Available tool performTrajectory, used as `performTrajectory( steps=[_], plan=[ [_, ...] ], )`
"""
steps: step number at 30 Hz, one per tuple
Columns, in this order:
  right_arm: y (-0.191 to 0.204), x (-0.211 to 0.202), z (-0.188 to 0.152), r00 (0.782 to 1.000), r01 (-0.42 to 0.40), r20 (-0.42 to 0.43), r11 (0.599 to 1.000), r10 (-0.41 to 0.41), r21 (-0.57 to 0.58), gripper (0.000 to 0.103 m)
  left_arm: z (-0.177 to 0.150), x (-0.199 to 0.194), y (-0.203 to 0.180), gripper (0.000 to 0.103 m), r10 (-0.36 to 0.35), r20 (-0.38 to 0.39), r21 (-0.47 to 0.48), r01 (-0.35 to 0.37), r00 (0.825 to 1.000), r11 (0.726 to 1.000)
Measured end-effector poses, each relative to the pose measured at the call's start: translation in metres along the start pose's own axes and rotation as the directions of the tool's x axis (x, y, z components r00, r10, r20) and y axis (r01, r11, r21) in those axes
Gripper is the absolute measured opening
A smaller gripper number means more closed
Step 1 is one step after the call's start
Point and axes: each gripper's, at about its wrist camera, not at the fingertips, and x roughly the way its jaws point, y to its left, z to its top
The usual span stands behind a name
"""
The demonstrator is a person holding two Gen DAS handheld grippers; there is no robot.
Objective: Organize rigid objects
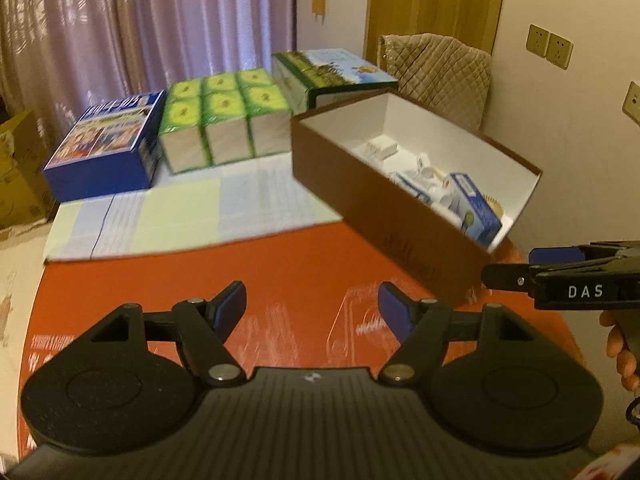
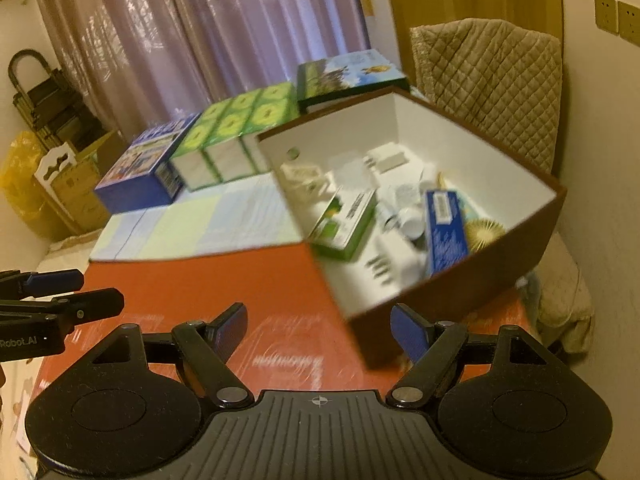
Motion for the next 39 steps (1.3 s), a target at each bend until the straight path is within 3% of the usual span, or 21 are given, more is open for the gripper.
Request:
performTrajectory(
  steps=[18, 29, 39],
  plan=[
    [0.091, -0.040, -0.103, 0.998, -0.018, -0.065, 0.999, 0.015, -0.044, 0.076, -0.107, -0.084, 0.045, 0.069, 0.012, -0.055, -0.053, -0.015, 0.998, 0.999],
    [0.120, -0.052, -0.127, 0.997, -0.040, -0.074, 0.996, 0.034, -0.078, 0.076, -0.137, -0.106, 0.058, 0.069, 0.030, -0.059, -0.081, -0.035, 0.998, 0.996],
    [0.128, -0.053, -0.137, 0.996, -0.040, -0.083, 0.996, 0.033, -0.080, 0.076, -0.144, -0.111, 0.062, 0.069, 0.036, -0.064, -0.082, -0.041, 0.997, 0.996]
  ],
)
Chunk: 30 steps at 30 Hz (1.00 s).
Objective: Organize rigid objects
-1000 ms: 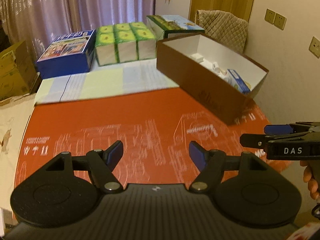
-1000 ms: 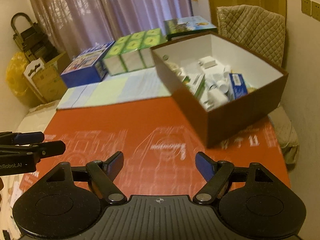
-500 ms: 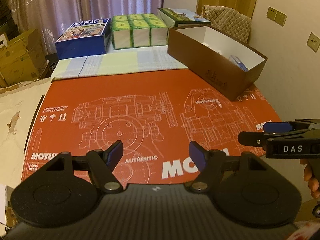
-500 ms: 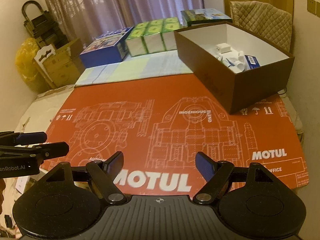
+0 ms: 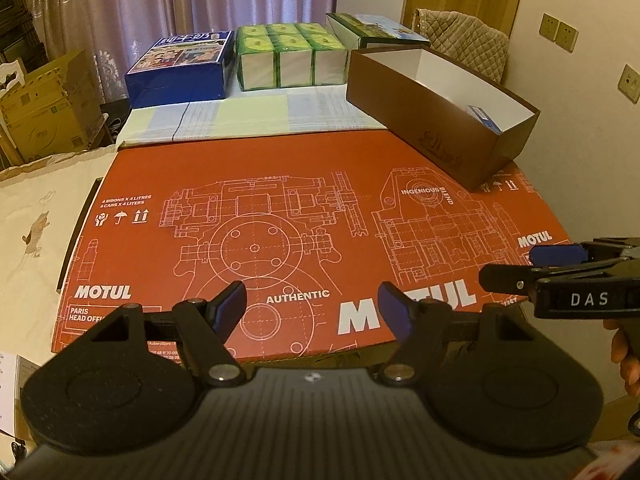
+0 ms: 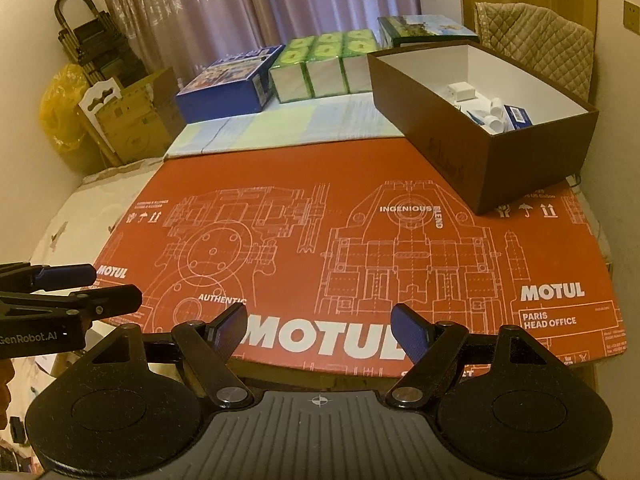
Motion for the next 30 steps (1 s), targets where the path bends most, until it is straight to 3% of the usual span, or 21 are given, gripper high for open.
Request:
performTrajectory(
  steps=[30],
  plan=[
    [-0.0037, -0.0011, -0.0029, 1.000, 0.017, -0.013, 1.000, -0.017, 0.007, 0.076, 0.0031, 0.0039, -0.0092, 0.069, -0.011, -0.006, 0.007, 0.011, 1.000, 1.000]
  ],
)
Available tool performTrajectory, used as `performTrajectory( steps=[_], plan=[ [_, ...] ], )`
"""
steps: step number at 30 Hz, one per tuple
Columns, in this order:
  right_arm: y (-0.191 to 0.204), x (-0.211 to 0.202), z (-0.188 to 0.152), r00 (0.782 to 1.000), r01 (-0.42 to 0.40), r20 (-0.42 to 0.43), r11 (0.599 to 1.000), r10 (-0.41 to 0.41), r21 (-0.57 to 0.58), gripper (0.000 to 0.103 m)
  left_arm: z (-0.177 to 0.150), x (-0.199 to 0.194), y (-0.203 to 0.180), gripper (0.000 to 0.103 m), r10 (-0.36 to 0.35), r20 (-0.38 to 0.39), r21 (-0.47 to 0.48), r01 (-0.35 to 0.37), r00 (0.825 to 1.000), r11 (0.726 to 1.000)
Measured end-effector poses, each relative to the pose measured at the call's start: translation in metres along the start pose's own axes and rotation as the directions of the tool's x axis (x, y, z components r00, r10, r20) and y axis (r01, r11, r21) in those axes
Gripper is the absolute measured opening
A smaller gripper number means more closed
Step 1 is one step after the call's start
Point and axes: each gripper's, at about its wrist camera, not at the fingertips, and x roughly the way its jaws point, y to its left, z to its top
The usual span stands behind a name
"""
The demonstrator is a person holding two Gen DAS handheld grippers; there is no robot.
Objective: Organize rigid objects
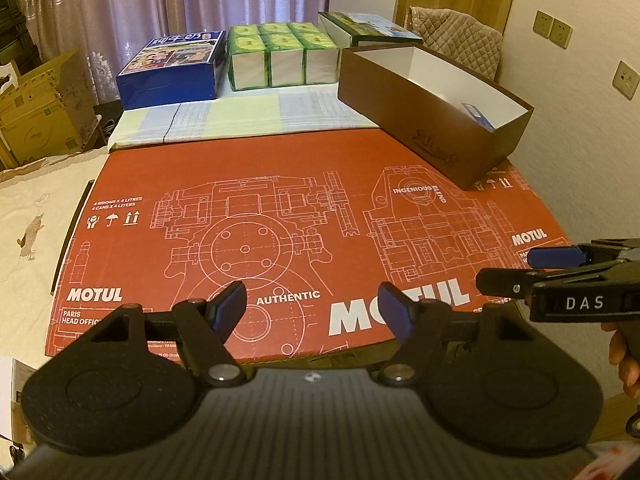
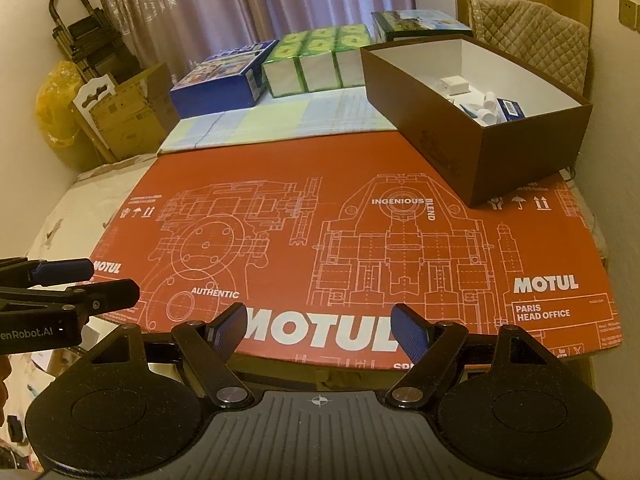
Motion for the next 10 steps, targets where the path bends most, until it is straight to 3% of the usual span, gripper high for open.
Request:
performTrajectory(
  steps=[10],
  plan=[
    [-0.0026, 0.0018, 0.0012, 1.000, 0.005, -0.006, 1.000, -0.005, 0.004, 0.076, 0.0030, 0.0045, -0.0019, 0.069, -0.008, -0.006, 0.003, 0.008, 1.000, 1.000]
  ],
)
